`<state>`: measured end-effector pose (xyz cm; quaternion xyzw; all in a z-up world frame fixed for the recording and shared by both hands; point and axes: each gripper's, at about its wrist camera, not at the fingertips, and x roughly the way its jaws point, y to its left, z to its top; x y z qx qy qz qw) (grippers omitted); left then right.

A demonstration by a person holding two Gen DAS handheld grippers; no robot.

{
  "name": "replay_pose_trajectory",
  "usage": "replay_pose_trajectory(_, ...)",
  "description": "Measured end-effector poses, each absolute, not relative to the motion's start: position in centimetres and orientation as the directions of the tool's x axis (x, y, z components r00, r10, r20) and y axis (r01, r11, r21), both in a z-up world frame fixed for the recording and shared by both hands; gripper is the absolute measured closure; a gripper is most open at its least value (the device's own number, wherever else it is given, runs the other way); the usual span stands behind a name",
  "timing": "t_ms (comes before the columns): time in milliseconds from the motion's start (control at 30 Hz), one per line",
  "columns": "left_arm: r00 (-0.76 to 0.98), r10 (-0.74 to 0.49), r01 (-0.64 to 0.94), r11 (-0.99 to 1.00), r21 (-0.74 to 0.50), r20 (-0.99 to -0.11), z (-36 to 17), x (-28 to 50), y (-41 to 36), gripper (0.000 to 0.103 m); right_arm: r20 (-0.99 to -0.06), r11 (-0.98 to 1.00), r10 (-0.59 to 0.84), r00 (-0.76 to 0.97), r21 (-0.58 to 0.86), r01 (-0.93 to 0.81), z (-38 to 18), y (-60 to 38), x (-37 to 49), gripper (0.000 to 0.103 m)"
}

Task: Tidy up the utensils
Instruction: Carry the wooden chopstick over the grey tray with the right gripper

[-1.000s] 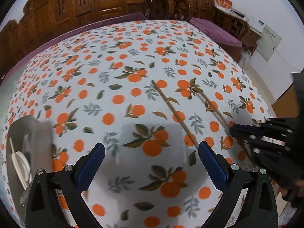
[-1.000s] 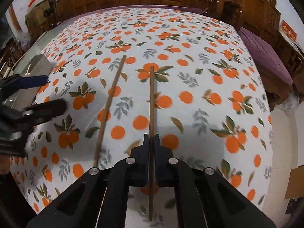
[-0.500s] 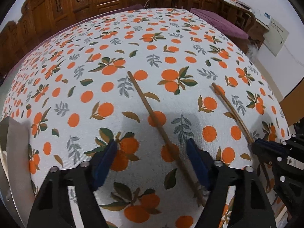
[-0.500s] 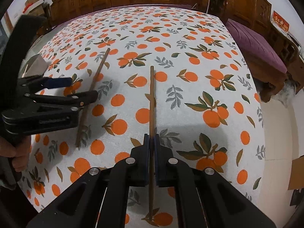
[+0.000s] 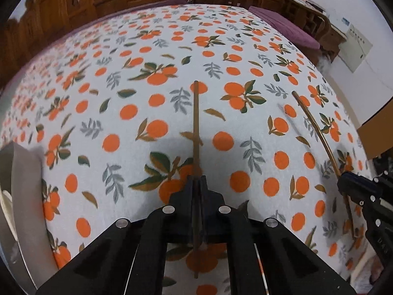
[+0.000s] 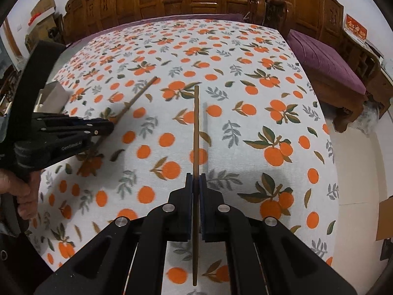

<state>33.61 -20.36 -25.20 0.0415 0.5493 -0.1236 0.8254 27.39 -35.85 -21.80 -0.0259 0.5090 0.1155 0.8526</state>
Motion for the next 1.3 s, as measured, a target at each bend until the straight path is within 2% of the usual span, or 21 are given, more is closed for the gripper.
replay_pose_trajectory(267, 0.373, -0.146, 0.221, 0.973, -0.065, -0.916, -23.6, 31.8, -17.4, 0.099, -0.859, 0.967, 0.188, 0.476, 0.078, -0.241, -19.5, -33.7, 26.6, 0.097)
replay_pose_trajectory(733, 0.452, -0.194, 0.243, 0.966, -0.089, -0.871, -17.4, 28.1, -11.6, 0.099, -0.823, 0.955, 0.225, 0.521, 0.079, -0.287, -15.7, -28.0, 25.8, 0.097)
replay_pose_trajectory(1300, 0.484, -0.235, 0.243, 0.961, -0.129, -0.843, -14.6, 24.9, -4.9, 0.099, -0.816, 0.927, 0.277, 0.507, 0.087, -0.366, -15.1, -21.1, 25.6, 0.097)
